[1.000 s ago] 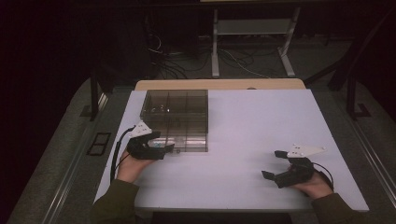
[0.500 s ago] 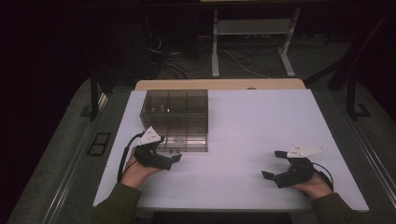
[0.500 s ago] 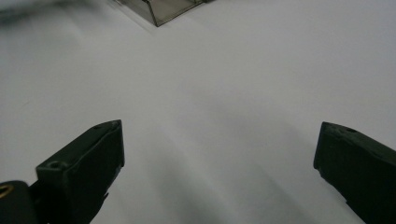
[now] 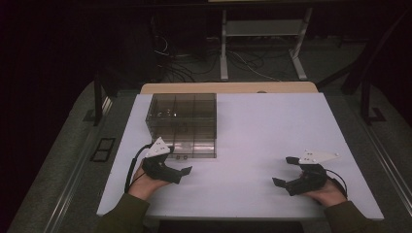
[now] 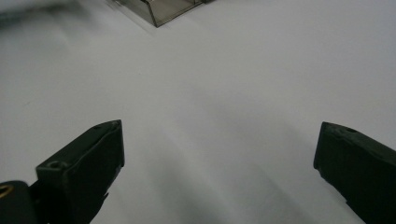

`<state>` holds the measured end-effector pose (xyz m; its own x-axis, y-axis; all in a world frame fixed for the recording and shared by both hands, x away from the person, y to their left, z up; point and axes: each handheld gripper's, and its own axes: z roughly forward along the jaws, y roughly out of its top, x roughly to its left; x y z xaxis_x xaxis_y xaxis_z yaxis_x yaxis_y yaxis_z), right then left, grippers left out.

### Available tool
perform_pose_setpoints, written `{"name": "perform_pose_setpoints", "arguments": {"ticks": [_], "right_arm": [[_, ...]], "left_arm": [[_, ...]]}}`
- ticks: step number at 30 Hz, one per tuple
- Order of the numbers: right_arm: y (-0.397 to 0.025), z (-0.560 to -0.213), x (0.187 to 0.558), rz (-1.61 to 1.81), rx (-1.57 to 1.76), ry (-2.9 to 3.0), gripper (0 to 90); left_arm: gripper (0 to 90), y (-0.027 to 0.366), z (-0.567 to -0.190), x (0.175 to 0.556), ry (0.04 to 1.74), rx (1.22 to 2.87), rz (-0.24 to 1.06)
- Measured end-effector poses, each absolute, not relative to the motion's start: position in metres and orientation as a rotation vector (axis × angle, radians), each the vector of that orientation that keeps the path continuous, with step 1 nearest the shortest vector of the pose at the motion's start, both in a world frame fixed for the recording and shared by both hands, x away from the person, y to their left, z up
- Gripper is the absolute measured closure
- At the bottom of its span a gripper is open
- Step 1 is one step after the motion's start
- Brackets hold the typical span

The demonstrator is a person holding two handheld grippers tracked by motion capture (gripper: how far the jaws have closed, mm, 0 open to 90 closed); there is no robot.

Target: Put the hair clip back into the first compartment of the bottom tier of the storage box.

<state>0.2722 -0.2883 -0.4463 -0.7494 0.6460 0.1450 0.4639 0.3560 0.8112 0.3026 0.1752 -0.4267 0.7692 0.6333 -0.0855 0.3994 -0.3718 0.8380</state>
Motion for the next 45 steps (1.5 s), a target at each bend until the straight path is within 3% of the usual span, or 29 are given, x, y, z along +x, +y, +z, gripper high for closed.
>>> {"name": "perform_pose_setpoints", "arguments": {"ticks": [45], "right_arm": [[-0.289, -0.446, 0.271, 1.340, 1.007, 2.409, 1.2]], "left_arm": [[0.0, 0.173, -0.442, 0.292, 0.752, 2.066, 0.292]]}}
